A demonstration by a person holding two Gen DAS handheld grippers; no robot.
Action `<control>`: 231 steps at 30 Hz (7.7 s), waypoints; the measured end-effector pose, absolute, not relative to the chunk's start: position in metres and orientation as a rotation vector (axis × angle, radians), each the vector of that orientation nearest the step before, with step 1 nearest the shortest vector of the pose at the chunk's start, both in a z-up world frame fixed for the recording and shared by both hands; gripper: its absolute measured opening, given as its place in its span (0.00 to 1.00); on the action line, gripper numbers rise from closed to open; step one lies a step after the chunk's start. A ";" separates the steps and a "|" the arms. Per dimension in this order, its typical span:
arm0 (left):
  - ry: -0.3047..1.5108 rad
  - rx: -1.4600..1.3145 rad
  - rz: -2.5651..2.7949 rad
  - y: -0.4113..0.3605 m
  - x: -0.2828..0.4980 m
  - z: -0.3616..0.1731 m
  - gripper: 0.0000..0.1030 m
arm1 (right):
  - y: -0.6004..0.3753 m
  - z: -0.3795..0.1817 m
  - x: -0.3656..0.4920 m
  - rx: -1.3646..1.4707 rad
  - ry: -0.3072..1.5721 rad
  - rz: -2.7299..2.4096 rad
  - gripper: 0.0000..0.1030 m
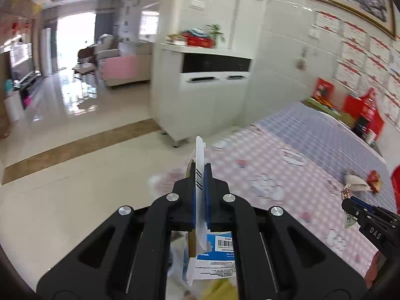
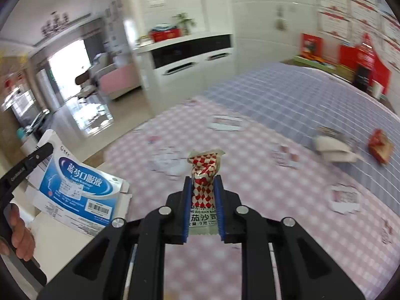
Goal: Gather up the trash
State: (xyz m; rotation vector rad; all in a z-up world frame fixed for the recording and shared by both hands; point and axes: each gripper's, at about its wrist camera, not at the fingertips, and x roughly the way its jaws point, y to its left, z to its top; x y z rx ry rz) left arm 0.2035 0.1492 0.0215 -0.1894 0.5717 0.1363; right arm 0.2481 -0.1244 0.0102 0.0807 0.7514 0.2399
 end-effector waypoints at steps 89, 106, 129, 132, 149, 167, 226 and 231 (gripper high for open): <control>0.798 -0.003 -0.111 0.049 0.233 -0.040 0.85 | -0.231 -0.044 0.240 0.166 0.957 0.111 0.85; 0.900 0.084 -0.600 -0.198 0.351 -0.015 0.88 | -0.487 -0.012 0.252 0.391 0.929 -0.313 0.89; 1.107 0.055 -0.783 -0.302 0.449 -0.095 0.90 | -0.585 -0.063 0.408 0.567 1.017 -0.348 0.90; 1.066 0.124 -0.811 -0.307 0.438 -0.093 0.60 | -0.577 -0.074 0.414 0.528 1.034 -0.355 0.91; 0.952 0.121 -0.702 -0.252 0.408 -0.061 0.14 | -0.494 -0.028 0.340 0.407 0.972 -0.259 0.62; 0.769 0.080 -0.479 -0.110 0.338 -0.002 0.13 | -0.341 0.021 0.278 0.286 0.928 -0.029 0.62; 0.813 -0.183 0.585 0.283 0.115 -0.068 0.77 | 0.142 -0.049 0.257 -0.250 1.148 0.770 0.86; 0.743 -0.164 0.506 0.247 0.109 -0.050 0.77 | 0.105 -0.036 0.239 -0.214 1.050 0.720 0.86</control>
